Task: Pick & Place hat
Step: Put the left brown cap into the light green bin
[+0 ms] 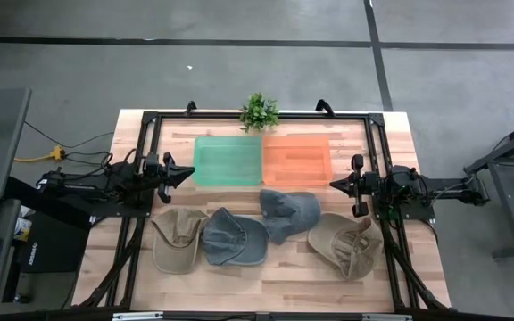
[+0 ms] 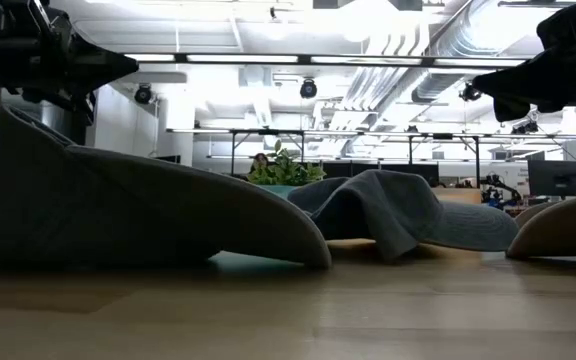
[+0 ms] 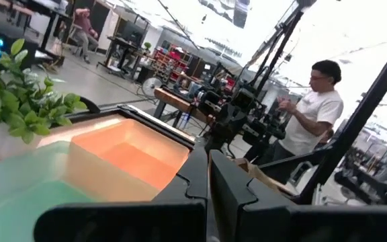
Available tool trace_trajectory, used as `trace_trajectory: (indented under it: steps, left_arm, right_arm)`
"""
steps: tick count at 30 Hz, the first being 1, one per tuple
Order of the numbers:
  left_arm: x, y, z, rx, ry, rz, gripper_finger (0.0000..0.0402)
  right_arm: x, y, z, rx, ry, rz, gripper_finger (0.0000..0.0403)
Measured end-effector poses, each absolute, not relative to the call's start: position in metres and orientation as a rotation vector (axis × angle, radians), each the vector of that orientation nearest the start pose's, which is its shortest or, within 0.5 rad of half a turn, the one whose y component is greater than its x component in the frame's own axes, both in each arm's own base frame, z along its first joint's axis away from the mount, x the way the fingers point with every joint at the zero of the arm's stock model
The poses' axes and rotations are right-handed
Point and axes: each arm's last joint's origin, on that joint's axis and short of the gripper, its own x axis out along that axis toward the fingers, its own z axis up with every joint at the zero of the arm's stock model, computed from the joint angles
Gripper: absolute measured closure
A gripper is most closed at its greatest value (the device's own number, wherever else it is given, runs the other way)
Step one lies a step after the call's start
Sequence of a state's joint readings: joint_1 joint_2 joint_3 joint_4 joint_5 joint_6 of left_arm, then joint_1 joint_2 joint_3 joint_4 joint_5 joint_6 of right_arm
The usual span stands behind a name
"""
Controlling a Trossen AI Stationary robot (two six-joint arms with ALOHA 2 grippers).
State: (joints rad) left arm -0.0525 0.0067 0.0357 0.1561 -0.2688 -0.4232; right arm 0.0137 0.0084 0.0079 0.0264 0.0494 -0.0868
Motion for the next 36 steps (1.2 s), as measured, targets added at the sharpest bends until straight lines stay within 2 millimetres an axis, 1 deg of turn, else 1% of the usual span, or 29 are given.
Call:
trace_trajectory:
  steps: [13,16,27,32,36]
  left_arm:
    - [0.0944,0.0005,0.1868,-0.540,-0.182,0.093,0.0397]
    - [0.0945,-0.0001,0.1867,-0.539,-0.176,0.075,0.0381]
    - [0.0947,-0.0024,0.1869,-0.531,-0.157,-0.005,0.0301]
    - [0.0947,-0.0027,0.1869,-0.530,-0.155,-0.013,0.0282]
    - [0.0947,-0.0027,0.1870,-0.530,-0.156,-0.013,0.0279]
  right_arm:
    - [0.0977,-0.0001,0.1681,-0.086,-0.024,-0.037,0.0402]
    - [0.0977,-0.0001,0.1682,-0.086,-0.025,-0.037,0.0402]
    - [0.0977,-0.0001,0.1682,-0.086,-0.025,-0.037,0.0402]
    - [0.0977,-0.0001,0.1681,-0.086,-0.025,-0.037,0.0402]
    - [0.0977,-0.0001,0.1682,-0.086,-0.025,-0.037,0.0402]
